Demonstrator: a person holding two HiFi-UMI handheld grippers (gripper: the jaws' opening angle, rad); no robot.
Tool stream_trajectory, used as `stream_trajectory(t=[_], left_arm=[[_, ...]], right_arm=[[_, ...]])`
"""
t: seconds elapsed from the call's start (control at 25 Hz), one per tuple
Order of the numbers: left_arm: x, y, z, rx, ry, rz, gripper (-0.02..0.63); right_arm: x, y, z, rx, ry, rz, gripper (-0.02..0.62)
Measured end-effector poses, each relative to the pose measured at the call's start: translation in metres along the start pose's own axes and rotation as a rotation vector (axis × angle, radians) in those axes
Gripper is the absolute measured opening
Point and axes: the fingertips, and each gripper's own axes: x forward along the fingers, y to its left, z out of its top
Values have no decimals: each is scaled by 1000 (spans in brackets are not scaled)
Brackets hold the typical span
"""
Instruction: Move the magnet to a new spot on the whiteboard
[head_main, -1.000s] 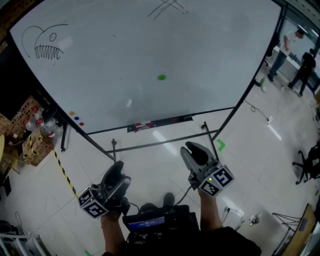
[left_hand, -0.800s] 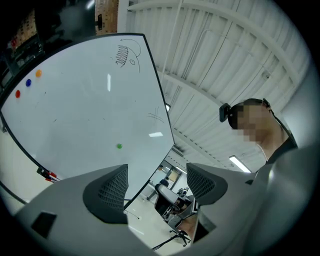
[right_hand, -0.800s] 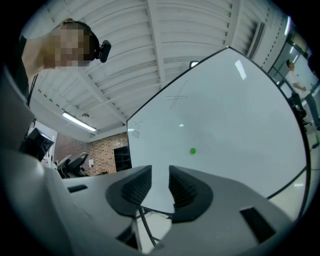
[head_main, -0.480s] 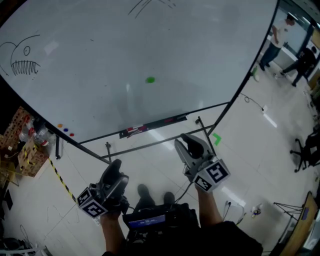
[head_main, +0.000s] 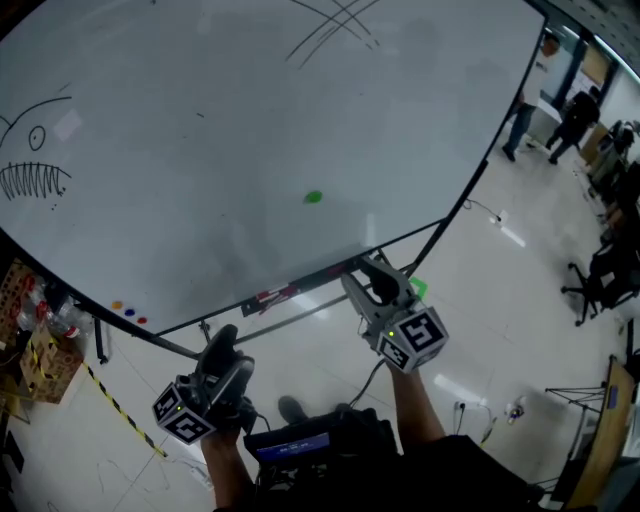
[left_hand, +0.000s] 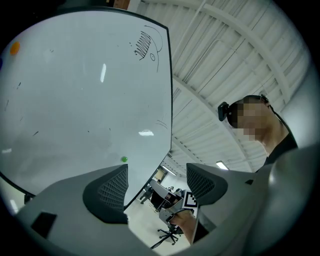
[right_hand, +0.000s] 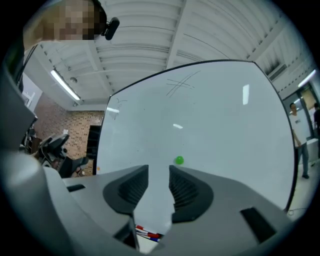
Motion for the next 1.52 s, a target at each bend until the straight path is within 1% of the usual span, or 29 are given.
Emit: stream_trajectory(t=[0.24,0.36,0.44,0.6,0.72,0.84,0.92,1.0,1.12,1.24,1.36,1.52], left_arm=[[-10,31,19,-53,22,-19,359],[-11,39,28,-55,14,-19,359],[-10,42,34,-42,6,-9,359],[-4,48,43,-8,-16,2,359],[0,47,41,33,-4,5,359],[4,45,44,48,-15,19,359],[4,46,47,55,-23,32,359],[4,49,48,57,-28,43,359],[5,51,47,59,-21,48,359],[7,53,49,71,-22,55,359],[7,55,47,56,-18,54,359],[11,54,45,50,-11,46,359]], right_arm=[[36,-11,2,-122,41,-141,158],[55,-21,5,-184,59,-191,170],[70,-27,7,-210,61,-211,175],[102,-41,6,-274,91,-234,181],[124,-51,5,-318,108,-242,181],[139,-58,1,-375,156,-255,181],[145,-60,0,-400,161,-270,181],[150,-61,3,-408,143,-285,181],[155,-62,2,-427,142,-284,181],[155,-62,0,-431,140,-287,164],[156,-62,1,-428,134,-284,150],[155,-62,2,-422,134,-279,149]])
